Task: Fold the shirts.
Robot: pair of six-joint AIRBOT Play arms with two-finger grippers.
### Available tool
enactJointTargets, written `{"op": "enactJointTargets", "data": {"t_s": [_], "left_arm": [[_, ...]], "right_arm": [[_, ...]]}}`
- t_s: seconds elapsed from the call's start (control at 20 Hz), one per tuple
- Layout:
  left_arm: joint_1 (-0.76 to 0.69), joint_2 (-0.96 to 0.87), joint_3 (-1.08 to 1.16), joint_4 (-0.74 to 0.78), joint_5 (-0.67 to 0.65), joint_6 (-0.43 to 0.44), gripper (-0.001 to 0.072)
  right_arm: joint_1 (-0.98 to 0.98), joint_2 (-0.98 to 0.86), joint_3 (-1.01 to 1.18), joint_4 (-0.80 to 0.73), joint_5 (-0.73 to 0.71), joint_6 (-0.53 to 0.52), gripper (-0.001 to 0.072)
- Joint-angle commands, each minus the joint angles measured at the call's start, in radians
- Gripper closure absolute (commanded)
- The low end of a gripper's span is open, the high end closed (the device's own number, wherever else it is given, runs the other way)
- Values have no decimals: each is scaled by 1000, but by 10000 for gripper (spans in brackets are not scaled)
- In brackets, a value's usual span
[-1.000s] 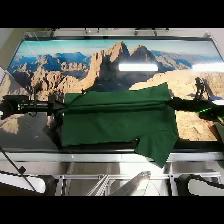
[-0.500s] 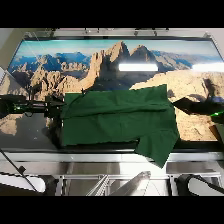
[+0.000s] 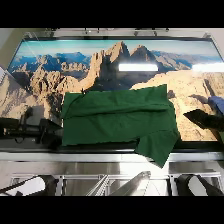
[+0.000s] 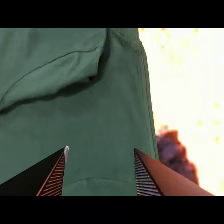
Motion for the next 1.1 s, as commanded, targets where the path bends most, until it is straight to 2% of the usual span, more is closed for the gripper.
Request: {"op": "enactJointTargets", "data": {"t_s": [0.0,0.15,0.3,0.35,0.45,0.5,0.55,0.7,0.75,0.95,1.05], "left_arm": [[-38,40,-98,94,-86,-50,112],[-118,41,-104,117,-185,-71,112],[-166,40,-64,113,-199,-86,120],[-188,40,-49,109,-186,-85,218],[-239,40,-34,81,-179,-84,396],[-266,40,-35,43,-185,-70,586],[-290,40,-35,18,-195,-47,672],[-322,40,-34,9,-197,-47,673],[-318,40,-35,11,-190,-47,673],[-315,40,-34,11,-185,-46,673],[-315,40,-35,12,-182,-46,672]], "right_arm": [[-6,34,-31,49,23,-9,238],[-6,41,-31,87,64,-23,238],[-6,71,-31,88,76,-22,239],[-6,84,-31,87,76,-18,239],[-8,96,-31,56,92,55,239],[-8,95,-31,-5,100,131,238],[-8,92,-31,-97,115,239,237],[-8,88,-32,-361,223,498,237],[-8,88,-35,-405,253,539,238],[-8,69,-133,-373,197,564,253],[-8,23,-197,-309,137,526,253]]}}
